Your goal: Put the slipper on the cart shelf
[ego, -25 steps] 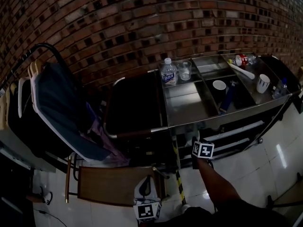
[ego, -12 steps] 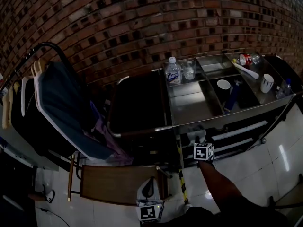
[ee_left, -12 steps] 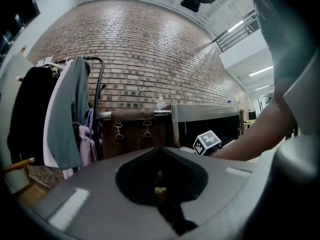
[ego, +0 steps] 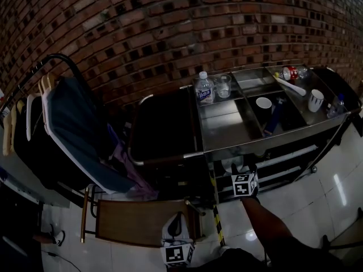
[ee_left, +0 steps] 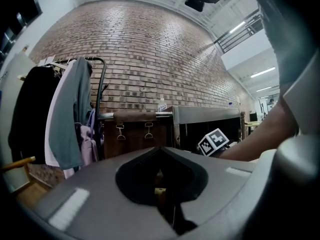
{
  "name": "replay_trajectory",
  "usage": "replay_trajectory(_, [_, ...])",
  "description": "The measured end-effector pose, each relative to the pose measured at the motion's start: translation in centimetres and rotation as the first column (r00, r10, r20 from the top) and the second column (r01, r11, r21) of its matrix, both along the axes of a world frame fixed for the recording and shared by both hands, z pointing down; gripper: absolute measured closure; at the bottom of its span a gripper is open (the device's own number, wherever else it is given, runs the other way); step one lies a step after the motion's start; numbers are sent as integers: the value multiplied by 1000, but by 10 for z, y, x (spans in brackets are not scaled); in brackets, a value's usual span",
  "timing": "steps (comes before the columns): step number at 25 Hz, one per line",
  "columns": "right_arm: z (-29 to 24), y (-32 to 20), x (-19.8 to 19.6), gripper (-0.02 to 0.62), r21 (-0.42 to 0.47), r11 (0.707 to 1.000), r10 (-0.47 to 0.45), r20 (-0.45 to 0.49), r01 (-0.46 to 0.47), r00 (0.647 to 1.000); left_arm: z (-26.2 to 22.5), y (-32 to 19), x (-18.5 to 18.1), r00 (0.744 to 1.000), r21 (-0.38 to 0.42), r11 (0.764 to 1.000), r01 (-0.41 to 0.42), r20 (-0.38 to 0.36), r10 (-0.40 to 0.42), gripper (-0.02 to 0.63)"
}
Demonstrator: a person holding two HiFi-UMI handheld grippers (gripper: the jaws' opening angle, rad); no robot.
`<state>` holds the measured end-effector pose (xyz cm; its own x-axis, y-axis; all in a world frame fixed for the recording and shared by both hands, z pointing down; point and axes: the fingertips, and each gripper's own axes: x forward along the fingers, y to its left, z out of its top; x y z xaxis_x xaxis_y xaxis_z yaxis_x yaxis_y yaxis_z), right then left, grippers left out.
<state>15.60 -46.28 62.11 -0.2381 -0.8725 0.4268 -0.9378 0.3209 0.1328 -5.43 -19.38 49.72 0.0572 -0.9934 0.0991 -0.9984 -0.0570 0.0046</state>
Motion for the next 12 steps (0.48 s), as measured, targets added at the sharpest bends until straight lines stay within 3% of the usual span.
replay_trajectory(3, [-34,24,2,330,81,996,-43,-2,43,999,-9,-7,4,998,5,1000,9,-69,-9,589])
replay_trajectory(5, [-56,46,0,364,128,989,-77,8,75,997,-8,-10,5,997,11,1000,3,-72,-3,589])
replay_trajectory(12, [-125,136,-4,586,231,963,-168,122,137,978,-23,-30,37,995,41,997,-65,-71,68,589])
